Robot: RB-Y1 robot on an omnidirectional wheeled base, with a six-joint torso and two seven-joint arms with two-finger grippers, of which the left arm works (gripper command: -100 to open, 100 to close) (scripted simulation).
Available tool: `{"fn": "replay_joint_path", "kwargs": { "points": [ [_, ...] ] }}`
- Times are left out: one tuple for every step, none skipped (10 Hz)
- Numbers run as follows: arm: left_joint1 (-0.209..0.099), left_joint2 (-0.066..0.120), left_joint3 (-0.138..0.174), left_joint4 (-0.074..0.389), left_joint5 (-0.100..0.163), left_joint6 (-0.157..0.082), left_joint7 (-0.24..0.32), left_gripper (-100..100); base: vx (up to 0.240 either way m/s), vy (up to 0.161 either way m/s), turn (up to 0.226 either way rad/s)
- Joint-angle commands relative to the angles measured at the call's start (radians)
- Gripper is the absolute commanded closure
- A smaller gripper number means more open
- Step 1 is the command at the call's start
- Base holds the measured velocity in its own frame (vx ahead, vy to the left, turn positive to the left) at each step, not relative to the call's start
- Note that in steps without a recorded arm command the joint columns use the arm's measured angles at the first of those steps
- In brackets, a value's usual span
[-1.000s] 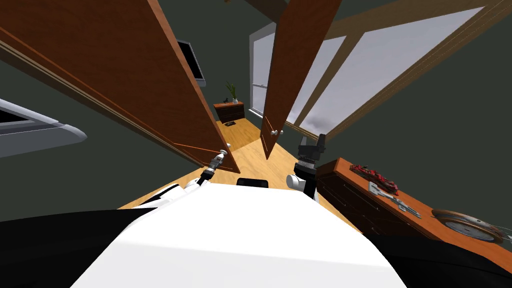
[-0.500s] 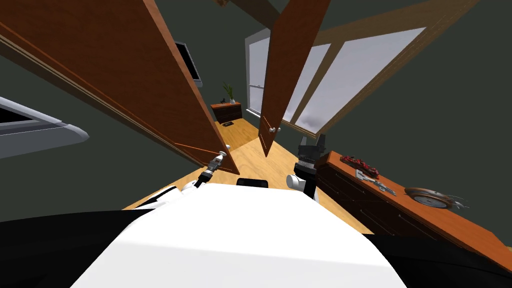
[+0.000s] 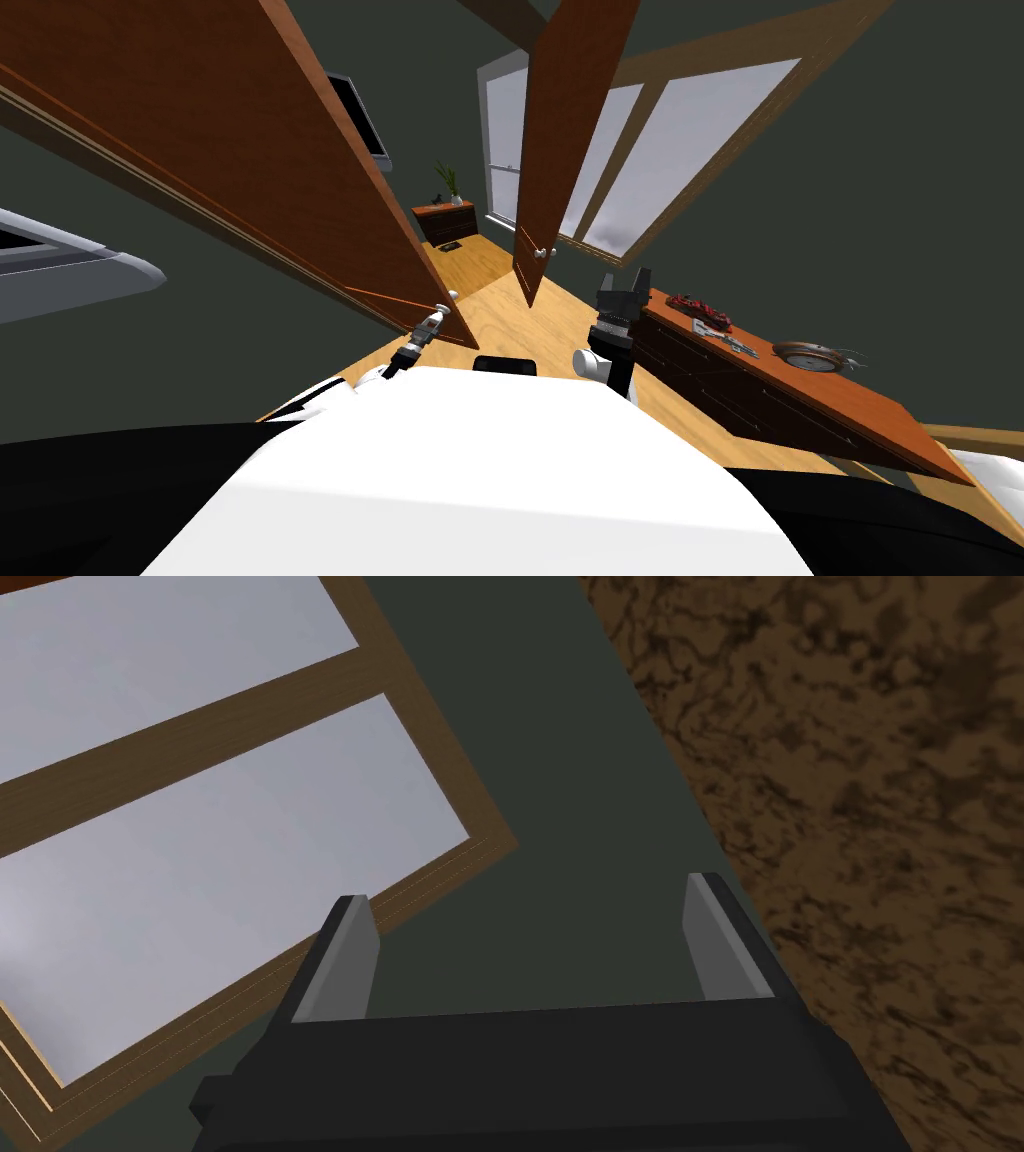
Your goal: Pull the door open
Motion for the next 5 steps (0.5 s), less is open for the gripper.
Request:
{"fn": "replay_joint_path", "kwargs": {
  "points": [
    [0.000,0.000,0.000,0.000,0.000,0.000,0.000,100,-0.071,0.038,-0.036],
    [0.005,0.001,-0.002,-0.003,-0.002,-0.001,0.000,100,-0.107,0.045,-0.127],
    [0.005,0.001,-0.002,-0.001,-0.003,-0.004,0.000,100,-0.205,0.102,-0.207],
    [0.006,0.001,-0.001,0.002,-0.004,-0.007,0.001,100,-0.228,0.086,-0.157],
    [0.007,0.002,-0.001,0.004,-0.005,-0.011,0.003,100,-0.191,0.069,-0.137]
  ]
}}
